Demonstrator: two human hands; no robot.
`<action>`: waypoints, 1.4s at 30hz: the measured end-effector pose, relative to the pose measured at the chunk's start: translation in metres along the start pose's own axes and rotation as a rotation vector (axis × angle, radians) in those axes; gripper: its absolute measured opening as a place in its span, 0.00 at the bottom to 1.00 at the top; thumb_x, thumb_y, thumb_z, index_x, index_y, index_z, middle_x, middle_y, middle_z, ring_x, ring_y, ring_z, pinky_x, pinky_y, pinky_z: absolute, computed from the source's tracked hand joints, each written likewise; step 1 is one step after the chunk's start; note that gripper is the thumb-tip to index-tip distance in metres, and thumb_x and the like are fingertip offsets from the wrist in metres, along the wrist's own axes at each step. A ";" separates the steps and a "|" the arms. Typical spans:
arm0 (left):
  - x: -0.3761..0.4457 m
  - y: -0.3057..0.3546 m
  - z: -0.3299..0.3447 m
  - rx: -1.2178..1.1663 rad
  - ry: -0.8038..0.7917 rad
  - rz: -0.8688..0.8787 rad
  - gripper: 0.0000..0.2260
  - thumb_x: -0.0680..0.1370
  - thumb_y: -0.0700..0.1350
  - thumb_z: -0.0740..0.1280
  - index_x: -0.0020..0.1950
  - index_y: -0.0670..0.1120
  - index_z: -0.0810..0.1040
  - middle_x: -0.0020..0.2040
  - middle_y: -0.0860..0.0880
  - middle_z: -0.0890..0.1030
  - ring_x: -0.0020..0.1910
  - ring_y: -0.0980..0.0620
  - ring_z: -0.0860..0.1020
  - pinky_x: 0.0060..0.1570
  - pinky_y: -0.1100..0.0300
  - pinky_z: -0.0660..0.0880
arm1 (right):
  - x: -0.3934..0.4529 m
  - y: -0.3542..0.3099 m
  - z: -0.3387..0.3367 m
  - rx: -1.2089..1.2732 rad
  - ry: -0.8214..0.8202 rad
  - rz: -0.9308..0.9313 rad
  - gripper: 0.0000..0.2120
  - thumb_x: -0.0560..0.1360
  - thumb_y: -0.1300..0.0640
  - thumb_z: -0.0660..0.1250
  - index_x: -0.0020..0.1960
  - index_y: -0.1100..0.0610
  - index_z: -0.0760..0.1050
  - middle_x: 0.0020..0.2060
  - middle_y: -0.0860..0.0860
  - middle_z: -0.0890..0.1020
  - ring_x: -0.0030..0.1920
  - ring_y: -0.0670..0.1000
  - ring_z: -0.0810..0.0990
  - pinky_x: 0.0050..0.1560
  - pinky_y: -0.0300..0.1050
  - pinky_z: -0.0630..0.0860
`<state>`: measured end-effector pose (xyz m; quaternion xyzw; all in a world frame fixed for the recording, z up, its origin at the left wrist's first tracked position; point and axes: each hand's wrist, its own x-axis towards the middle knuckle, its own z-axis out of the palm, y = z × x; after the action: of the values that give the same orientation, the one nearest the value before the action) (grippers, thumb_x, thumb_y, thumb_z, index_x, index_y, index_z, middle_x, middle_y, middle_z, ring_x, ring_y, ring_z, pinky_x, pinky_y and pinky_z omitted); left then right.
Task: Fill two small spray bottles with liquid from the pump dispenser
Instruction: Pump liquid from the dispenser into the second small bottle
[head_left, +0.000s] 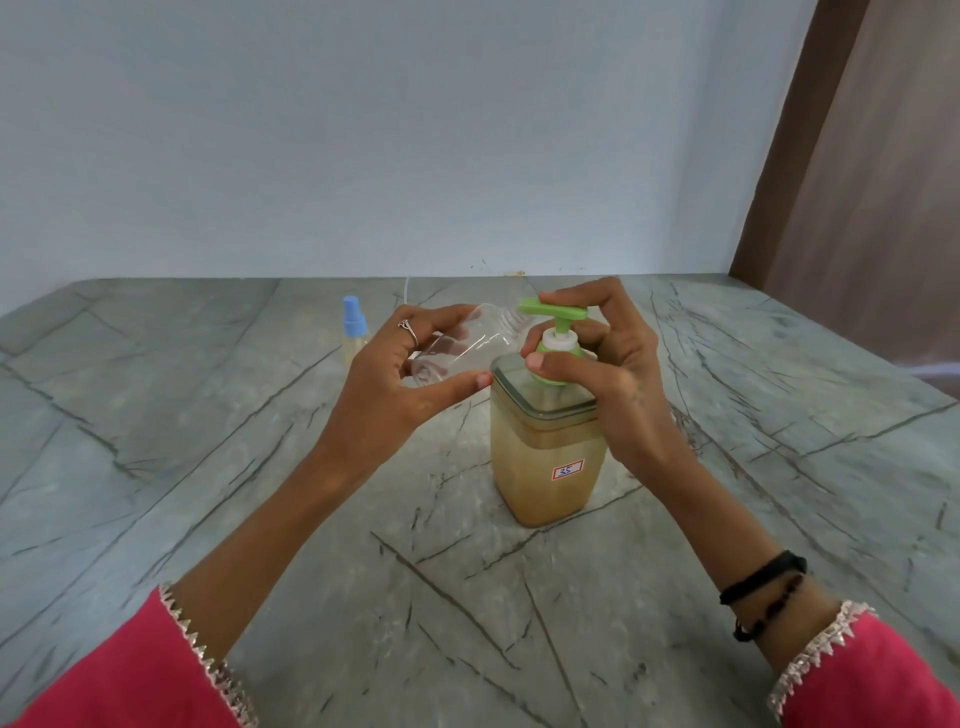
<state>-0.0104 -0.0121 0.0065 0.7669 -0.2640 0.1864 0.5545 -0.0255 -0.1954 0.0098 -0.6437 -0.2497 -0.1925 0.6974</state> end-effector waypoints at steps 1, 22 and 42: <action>0.000 -0.001 0.000 0.005 -0.002 0.004 0.21 0.65 0.50 0.72 0.56 0.59 0.74 0.54 0.47 0.78 0.52 0.60 0.78 0.54 0.63 0.76 | 0.001 0.000 0.000 0.003 0.005 0.009 0.14 0.65 0.67 0.69 0.47 0.54 0.74 0.34 0.50 0.82 0.40 0.49 0.81 0.41 0.38 0.76; 0.001 0.001 0.001 -0.019 0.032 0.013 0.21 0.64 0.48 0.72 0.55 0.59 0.74 0.54 0.48 0.77 0.51 0.64 0.77 0.48 0.72 0.74 | 0.004 -0.003 0.002 -0.019 0.034 0.005 0.13 0.64 0.68 0.69 0.46 0.56 0.74 0.33 0.51 0.84 0.38 0.51 0.82 0.38 0.39 0.77; 0.000 0.005 0.000 -0.015 0.040 -0.002 0.20 0.64 0.50 0.72 0.55 0.60 0.73 0.54 0.49 0.77 0.50 0.65 0.77 0.47 0.72 0.74 | 0.004 -0.004 0.002 -0.024 0.013 -0.020 0.15 0.65 0.68 0.68 0.49 0.56 0.73 0.33 0.53 0.84 0.38 0.50 0.82 0.39 0.38 0.77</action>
<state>-0.0137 -0.0133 0.0107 0.7593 -0.2533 0.1991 0.5654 -0.0246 -0.1937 0.0154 -0.6483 -0.2492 -0.2067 0.6891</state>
